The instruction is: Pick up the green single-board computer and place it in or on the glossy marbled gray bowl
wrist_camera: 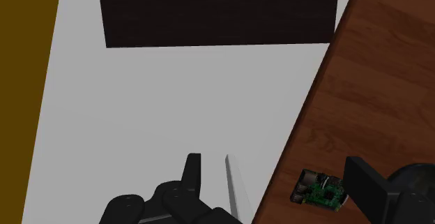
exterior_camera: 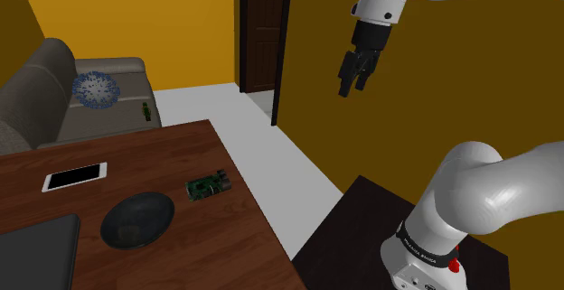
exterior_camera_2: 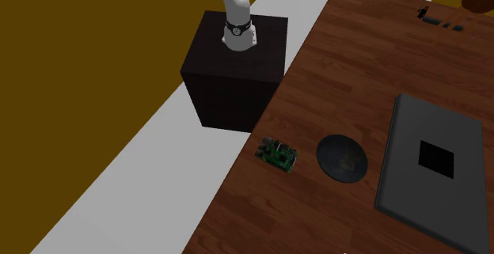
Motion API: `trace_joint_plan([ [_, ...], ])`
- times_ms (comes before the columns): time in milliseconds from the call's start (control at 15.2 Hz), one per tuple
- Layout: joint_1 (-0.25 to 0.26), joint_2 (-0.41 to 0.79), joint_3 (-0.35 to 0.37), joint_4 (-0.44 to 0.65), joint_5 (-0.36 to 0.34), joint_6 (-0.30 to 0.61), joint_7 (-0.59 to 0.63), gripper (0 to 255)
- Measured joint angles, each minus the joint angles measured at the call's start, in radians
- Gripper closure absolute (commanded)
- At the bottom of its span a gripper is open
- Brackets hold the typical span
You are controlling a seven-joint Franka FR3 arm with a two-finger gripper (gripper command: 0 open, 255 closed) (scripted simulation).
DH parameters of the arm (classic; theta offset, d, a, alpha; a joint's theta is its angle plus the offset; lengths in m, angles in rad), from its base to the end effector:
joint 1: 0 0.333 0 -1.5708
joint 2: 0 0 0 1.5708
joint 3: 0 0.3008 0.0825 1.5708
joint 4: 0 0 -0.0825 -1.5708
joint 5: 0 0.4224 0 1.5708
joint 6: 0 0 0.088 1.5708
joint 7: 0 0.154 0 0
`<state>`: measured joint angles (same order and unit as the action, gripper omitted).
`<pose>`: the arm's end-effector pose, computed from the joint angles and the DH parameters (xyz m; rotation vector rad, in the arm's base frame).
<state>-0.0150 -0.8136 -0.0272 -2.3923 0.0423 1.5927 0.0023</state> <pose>0.3512 -0.0092 0.5261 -3.0791 0.0566 -0.0228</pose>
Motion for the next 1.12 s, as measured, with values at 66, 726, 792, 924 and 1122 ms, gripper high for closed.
trace_joint_plan([
  [66, 0.000, 0.000, 0.000, 0.000, 0.000, 0.000, 0.000, 0],
  [726, 0.098, 0.208, -0.005, -0.096, -0.029, 0.351, -0.222, 0],
  [792, 0.110, 0.240, -0.002, -0.097, -0.030, 0.391, -0.242, 0],
  [924, 0.132, 0.299, 0.000, -0.100, -0.034, 0.465, -0.288, 0],
  [1122, 0.162, 0.394, 0.005, -0.094, -0.039, 0.571, -0.357, 0],
])
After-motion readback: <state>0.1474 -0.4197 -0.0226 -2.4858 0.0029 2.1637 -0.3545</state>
